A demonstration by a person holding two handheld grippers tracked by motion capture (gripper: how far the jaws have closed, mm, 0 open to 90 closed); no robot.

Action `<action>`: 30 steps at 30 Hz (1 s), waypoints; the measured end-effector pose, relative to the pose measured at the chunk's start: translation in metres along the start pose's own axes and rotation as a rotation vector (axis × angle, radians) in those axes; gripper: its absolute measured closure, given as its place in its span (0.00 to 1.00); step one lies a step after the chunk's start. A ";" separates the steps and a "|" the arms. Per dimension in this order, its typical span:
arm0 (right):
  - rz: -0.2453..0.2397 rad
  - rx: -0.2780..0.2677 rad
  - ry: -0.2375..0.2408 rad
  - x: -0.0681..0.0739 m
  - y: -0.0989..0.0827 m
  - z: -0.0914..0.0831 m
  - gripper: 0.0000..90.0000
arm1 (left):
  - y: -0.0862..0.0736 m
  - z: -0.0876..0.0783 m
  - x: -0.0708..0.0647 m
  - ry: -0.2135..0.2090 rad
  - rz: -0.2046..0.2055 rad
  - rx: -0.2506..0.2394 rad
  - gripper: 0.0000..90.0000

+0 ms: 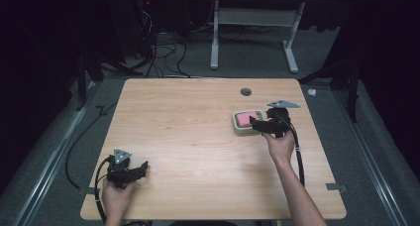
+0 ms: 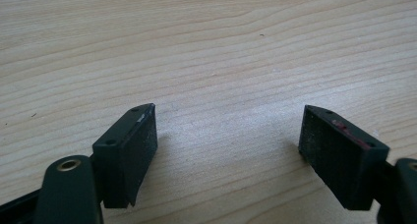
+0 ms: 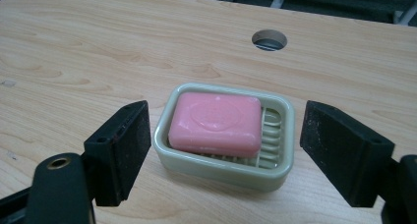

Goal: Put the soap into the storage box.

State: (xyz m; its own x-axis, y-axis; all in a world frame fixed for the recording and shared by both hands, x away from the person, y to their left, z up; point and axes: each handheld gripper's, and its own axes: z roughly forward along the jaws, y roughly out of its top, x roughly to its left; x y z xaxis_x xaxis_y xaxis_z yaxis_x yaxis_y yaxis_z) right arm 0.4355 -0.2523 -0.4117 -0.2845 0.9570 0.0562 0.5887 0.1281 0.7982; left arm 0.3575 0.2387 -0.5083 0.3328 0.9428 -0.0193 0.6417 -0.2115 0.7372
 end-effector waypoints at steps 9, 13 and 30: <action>0.018 -0.016 -0.001 -0.006 -0.007 -0.011 0.23 | 0.000 0.000 0.000 0.000 0.000 0.000 0.25; 0.018 -0.020 -0.001 -0.009 -0.011 -0.014 0.23 | 0.000 0.000 0.000 0.000 0.000 0.000 0.25; 0.037 -0.037 0.001 -0.019 -0.027 -0.034 0.23 | 0.000 0.000 0.000 0.000 0.000 0.000 0.25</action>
State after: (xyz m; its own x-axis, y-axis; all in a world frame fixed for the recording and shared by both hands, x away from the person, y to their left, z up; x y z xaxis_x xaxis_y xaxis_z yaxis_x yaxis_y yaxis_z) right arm 0.3987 -0.2825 -0.4142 -0.2638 0.9607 0.0866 0.5700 0.0828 0.8174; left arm 0.3575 0.2386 -0.5083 0.3329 0.9428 -0.0188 0.6416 -0.2118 0.7372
